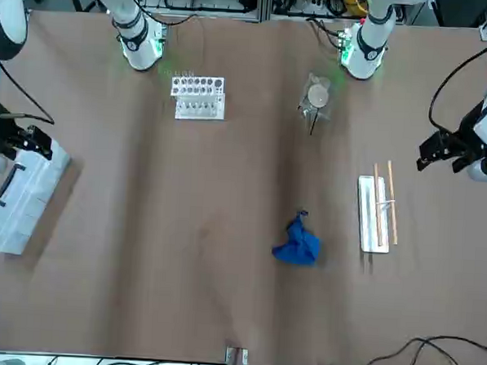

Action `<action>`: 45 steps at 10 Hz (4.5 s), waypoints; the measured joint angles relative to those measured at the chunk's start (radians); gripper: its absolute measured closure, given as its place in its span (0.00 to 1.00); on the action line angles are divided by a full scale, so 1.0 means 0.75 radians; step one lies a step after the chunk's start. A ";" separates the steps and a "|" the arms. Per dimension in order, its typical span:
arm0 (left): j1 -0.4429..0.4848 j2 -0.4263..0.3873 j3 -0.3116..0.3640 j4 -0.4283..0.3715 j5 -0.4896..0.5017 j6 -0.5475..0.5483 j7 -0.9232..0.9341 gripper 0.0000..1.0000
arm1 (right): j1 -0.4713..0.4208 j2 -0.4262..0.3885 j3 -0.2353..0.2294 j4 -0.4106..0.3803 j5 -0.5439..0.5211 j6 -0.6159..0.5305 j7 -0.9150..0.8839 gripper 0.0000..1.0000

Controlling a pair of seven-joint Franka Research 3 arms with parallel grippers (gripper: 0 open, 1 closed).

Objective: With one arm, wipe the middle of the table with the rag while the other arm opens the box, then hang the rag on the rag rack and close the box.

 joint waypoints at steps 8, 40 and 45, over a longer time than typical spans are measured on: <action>-0.024 0.137 -0.010 0.014 0.000 0.092 -0.020 0.03 | 0.000 0.036 -0.004 -0.006 0.000 -0.126 0.071 0.68; -0.974 1.248 0.125 0.465 -0.171 1.509 -0.832 0.93 | -0.221 0.674 -0.032 -0.017 -0.804 0.170 0.210 0.99; -0.972 1.287 -0.034 0.609 -0.191 1.628 -0.833 0.93 | -0.416 0.582 -0.041 -0.010 -0.813 0.109 -0.006 0.99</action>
